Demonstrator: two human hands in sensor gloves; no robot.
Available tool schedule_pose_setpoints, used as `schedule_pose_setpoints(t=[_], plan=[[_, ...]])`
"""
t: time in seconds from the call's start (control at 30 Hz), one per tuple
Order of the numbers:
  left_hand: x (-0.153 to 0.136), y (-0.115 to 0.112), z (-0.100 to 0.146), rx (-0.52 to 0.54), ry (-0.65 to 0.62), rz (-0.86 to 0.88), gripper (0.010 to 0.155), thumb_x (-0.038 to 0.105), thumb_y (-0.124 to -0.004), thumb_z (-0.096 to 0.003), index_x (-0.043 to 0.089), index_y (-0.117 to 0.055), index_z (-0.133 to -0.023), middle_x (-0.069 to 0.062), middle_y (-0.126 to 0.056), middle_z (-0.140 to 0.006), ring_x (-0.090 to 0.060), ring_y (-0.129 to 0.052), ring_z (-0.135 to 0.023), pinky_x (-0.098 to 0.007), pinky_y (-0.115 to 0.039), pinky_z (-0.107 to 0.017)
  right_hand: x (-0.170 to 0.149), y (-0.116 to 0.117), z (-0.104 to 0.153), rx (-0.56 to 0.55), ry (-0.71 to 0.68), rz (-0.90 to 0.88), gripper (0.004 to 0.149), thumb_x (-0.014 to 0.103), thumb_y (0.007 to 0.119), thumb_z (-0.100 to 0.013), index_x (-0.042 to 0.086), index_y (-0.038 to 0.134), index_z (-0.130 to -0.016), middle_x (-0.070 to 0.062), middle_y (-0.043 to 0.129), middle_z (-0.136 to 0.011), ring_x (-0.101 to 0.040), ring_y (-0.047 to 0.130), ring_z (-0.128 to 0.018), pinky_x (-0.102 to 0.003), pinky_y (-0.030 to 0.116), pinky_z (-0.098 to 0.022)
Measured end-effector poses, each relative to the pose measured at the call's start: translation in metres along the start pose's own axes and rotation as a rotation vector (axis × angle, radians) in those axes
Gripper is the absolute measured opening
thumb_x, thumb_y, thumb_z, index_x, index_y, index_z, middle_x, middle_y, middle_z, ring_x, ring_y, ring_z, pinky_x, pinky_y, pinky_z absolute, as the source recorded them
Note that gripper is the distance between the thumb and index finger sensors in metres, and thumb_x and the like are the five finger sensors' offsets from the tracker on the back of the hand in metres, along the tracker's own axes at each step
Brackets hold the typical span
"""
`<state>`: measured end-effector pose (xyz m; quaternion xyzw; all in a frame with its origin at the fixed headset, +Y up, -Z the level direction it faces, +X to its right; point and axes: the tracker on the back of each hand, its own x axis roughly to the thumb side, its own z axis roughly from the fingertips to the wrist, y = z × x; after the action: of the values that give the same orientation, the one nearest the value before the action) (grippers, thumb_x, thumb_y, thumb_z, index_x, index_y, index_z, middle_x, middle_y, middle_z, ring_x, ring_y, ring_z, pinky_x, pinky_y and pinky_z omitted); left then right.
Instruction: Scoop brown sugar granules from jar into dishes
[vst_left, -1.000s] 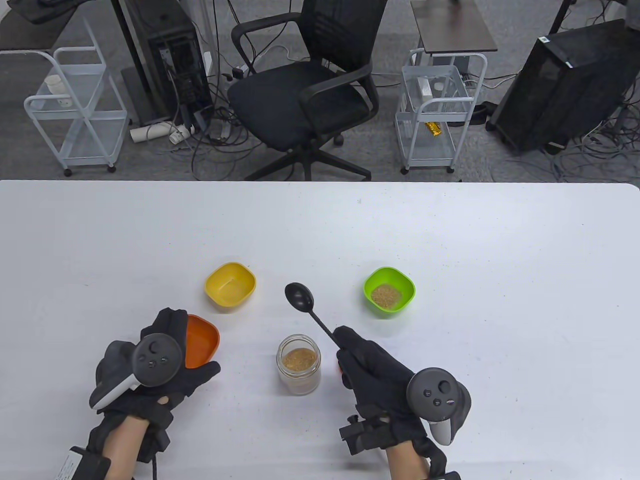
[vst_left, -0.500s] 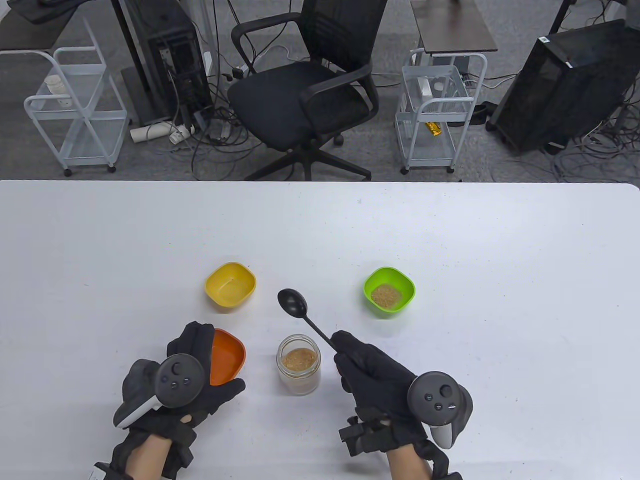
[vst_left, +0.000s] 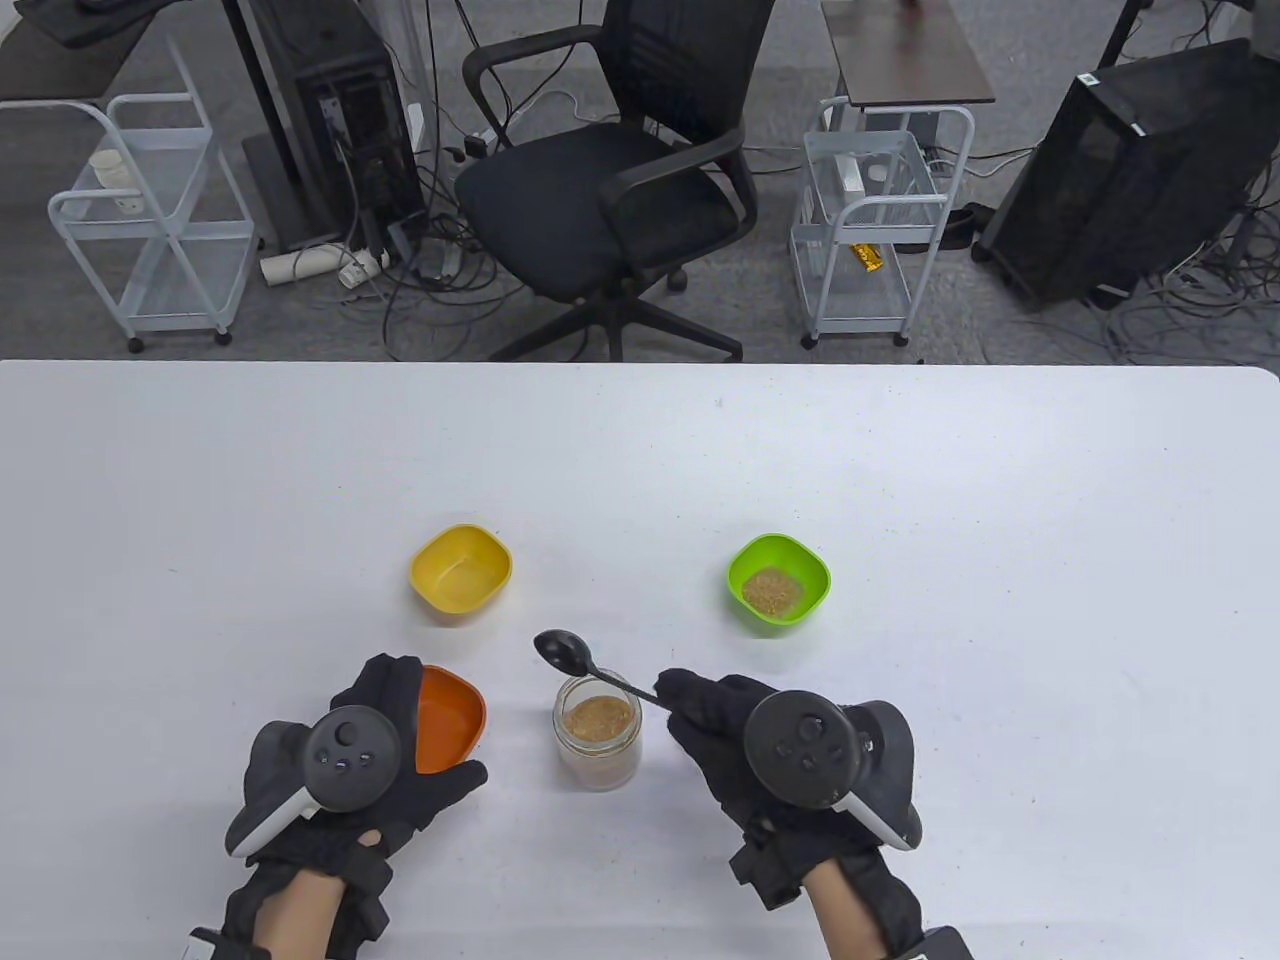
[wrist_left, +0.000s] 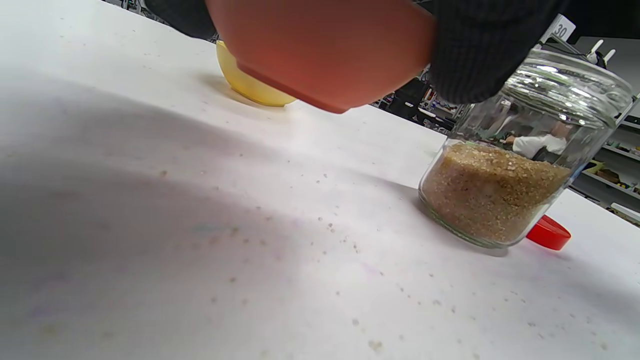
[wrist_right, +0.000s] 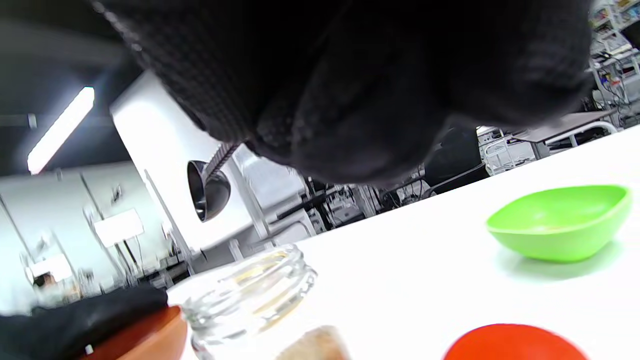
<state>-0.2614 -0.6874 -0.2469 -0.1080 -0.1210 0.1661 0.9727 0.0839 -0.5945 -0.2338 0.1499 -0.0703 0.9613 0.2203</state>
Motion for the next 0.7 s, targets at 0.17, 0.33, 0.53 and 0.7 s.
schedule_pose_setpoints(t=[0.17,0.33,0.53,0.7], plan=[[-0.002,-0.004,0.000,-0.025,0.023,-0.022,0.114,0.064,-0.084,-0.0533,-0.007,-0.023,-0.117,-0.037,-0.023,-0.121,-0.058,-0.043,-0.107,-0.060,-0.058,-0.081,0.013,-0.019,-0.009,0.095,-0.023,0.141,0.039,0.038,0.089,-0.049,0.028,0.092,-0.086,0.005,0.105,-0.056,-0.018,0.108,-0.027,-0.039,0.095,-0.031],[-0.003,-0.005,0.000,-0.020,0.039,-0.025,0.114,0.064,-0.085,-0.0532,-0.008,-0.024,-0.117,-0.038,-0.023,-0.121,-0.059,-0.044,-0.106,-0.061,-0.058,-0.080,0.024,-0.029,-0.020,0.211,-0.041,0.233,0.038,0.038,0.089,-0.049,0.027,0.092,-0.086,0.005,0.105,-0.056,-0.018,0.107,-0.027,-0.039,0.094,-0.031],[-0.002,-0.006,0.001,-0.007,0.039,-0.037,0.114,0.064,-0.085,-0.0530,-0.009,-0.025,-0.116,-0.039,-0.025,-0.120,-0.060,-0.046,-0.105,-0.062,-0.060,-0.079,0.040,-0.019,-0.038,0.337,-0.052,0.388,0.039,0.038,0.089,-0.049,0.028,0.092,-0.086,0.005,0.105,-0.056,-0.018,0.107,-0.028,-0.040,0.094,-0.032],[-0.001,-0.008,0.001,-0.016,0.046,-0.057,0.114,0.064,-0.085,-0.0528,-0.009,-0.025,-0.116,-0.039,-0.025,-0.120,-0.059,-0.047,-0.105,-0.063,-0.064,-0.078,0.052,-0.005,-0.050,0.391,-0.067,0.510,0.039,0.038,0.088,-0.049,0.028,0.092,-0.086,0.005,0.105,-0.056,-0.018,0.107,-0.028,-0.040,0.094,-0.033]])
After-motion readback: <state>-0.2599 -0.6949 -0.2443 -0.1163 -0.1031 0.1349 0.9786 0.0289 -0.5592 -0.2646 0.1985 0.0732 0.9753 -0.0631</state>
